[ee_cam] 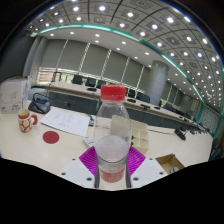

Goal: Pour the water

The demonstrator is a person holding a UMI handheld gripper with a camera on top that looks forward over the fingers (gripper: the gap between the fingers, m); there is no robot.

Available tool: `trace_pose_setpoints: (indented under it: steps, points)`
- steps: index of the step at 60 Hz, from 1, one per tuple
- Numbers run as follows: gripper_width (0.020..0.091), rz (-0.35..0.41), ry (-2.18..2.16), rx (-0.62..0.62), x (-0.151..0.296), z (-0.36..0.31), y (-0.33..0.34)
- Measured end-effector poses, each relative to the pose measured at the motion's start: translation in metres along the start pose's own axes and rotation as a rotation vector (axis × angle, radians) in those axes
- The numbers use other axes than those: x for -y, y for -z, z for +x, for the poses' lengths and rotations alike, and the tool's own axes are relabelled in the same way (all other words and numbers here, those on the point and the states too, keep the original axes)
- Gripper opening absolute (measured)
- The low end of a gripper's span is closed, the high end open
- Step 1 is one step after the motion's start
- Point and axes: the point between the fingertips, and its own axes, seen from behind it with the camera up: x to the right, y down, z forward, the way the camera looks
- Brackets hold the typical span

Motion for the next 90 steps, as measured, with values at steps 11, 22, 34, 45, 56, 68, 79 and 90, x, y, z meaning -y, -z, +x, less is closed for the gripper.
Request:
trace_pose_setpoints:
  steps: [11,22,34,45,56,68,79,90]
  points:
    - [0.0353,0.054,0.188,-0.086,0.082,-0.035,-0.005]
    - [0.0352,0.118,0.578,-0.207,0.159,-0.103,-0.017]
    - [0.0353,0.172,1.068,-0.238,0.19,-0.209,-0.042]
    - [0.0356,0.227,1.472,-0.262,0.188,-0.28,-0.065]
    - [0.0355,0.21,1.742,-0.294,0.178,-0.301,-0.088]
    - [0.0353,0.215,1.73,-0.254,0.175,-0.306,-0.095]
    - [0.0353,0.166,1.331,-0.13,0.175,-0.299,-0.085]
    - [0.0356,0.16,0.784,0.002,0.183,-0.29,-0.067]
